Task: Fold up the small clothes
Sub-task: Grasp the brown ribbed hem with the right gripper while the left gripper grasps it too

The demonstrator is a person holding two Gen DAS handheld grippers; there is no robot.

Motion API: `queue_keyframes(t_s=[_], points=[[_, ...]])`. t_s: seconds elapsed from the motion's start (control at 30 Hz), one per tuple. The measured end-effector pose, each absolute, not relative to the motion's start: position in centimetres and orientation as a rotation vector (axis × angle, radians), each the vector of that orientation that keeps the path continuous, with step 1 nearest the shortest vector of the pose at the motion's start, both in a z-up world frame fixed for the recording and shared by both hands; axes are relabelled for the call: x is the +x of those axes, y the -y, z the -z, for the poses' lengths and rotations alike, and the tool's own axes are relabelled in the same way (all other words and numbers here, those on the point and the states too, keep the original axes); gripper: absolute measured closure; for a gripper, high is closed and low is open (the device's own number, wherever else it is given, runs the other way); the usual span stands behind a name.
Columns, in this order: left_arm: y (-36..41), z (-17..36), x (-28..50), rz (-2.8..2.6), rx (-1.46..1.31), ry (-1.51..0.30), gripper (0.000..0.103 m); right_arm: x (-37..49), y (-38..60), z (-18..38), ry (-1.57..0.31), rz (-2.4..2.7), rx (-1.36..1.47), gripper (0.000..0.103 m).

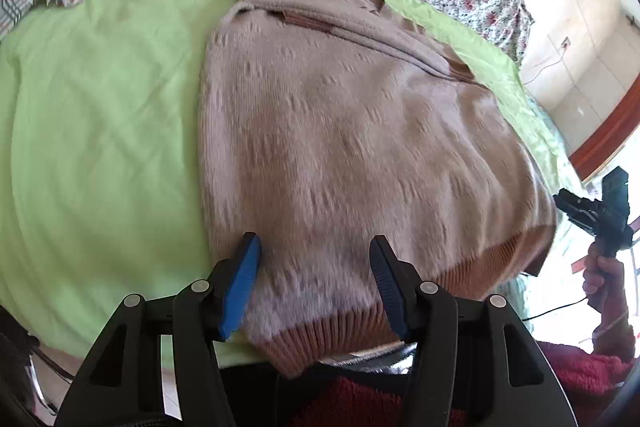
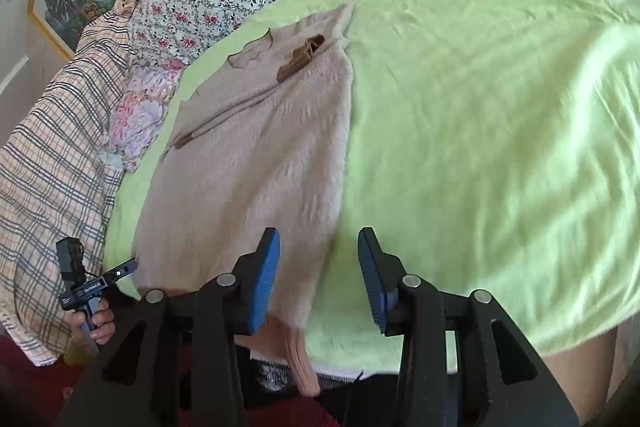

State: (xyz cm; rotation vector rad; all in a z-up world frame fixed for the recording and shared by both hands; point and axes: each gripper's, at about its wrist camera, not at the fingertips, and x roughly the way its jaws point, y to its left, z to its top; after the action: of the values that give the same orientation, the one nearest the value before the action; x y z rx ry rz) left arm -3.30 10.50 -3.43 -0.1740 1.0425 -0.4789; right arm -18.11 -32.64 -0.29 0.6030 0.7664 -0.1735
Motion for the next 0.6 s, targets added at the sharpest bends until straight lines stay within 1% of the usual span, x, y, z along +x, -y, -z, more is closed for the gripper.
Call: queue_keyframes(t_s=[0.27,0.37,0.43,0.5,0.57,0.6], points=[[-13.6,3.2,-5.0,0.436,-0.226,-1.041,0.047,-18.4,30.7,1.5,-0.804,0.032,0.603,0.060],[-14.5,4.3,-5.1,0.412,-0.258,-1.076,0.047,-18.1,30.0,2.2,-0.827,-0.015,0.585,0.059],[-14.5,5.0,-5.0,0.426,-0.288,-1.087,0.047,-17.9,30.0,2.6,-0.818,-0.046,0.592,0.059],[-13.9,5.3,-4.8,0.436,-0.292,-1.076,0.044,-17.7,30.3,3.1,-0.800,-0.069,0.633,0.059],[-13.2,5.0,-4.8,0.475,-0.302,-1.058,0.044,-17.7,30.4,3.4,-0.784,-0.088,0.667,0.059],[-12.9,4.8,-4.8,0.497,-0.306,-1.055,0.045,-17.8,30.4,3.5,-0.780,-0.100,0.676,0.059]])
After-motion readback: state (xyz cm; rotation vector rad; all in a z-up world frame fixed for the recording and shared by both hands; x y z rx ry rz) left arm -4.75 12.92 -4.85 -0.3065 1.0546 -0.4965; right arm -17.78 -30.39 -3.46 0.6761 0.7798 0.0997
